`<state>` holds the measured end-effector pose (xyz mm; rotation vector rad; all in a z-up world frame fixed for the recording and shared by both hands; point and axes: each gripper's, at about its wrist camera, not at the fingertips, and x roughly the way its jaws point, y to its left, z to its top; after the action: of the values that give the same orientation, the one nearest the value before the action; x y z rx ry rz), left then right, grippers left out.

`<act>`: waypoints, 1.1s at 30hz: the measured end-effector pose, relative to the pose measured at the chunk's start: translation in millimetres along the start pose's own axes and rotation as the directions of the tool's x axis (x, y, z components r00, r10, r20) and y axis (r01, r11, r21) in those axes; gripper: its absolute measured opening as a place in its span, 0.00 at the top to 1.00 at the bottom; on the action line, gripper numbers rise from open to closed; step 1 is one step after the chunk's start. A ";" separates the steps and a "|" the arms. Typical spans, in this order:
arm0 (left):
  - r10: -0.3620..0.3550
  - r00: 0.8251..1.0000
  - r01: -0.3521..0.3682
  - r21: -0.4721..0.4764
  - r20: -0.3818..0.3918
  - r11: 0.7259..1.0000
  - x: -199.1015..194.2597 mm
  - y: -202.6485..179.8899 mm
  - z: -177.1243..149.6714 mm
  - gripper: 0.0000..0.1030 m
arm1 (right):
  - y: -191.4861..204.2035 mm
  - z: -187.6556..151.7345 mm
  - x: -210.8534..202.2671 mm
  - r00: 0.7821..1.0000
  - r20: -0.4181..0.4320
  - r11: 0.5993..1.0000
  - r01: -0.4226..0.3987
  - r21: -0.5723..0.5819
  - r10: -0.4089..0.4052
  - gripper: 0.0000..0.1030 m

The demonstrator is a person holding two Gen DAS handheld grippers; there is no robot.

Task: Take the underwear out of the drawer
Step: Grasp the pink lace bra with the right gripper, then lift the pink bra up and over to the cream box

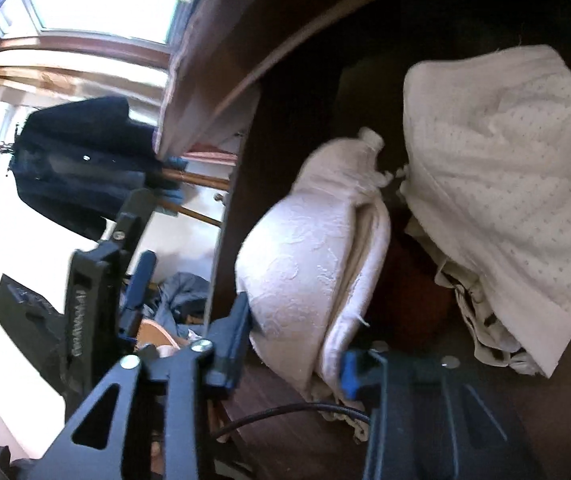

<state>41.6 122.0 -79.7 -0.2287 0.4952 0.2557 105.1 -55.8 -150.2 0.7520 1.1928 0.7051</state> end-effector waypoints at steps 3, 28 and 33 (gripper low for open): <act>0.002 1.000 -0.002 0.009 0.002 1.000 0.2 -1.7 0.2 0.00 | 4.6 -0.2 -13.8 0.999 0.032 0.999 -0.033 -0.019 0.034 0.74; 0.030 0.999 -0.037 0.189 0.040 0.981 -5.2 -28.4 -4.2 0.00 | 18.9 -32.6 -219.4 0.830 0.448 0.940 -0.326 -0.097 0.334 0.76; 0.029 0.999 -0.036 0.206 0.036 0.978 -5.2 -29.4 -3.6 0.00 | 40.8 -28.8 -232.6 0.815 0.447 0.929 -0.334 -0.161 0.370 0.76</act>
<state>44.3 92.4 -75.7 -0.0141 0.4892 0.2373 21.8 -217.0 3.6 1.0287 0.5796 0.8084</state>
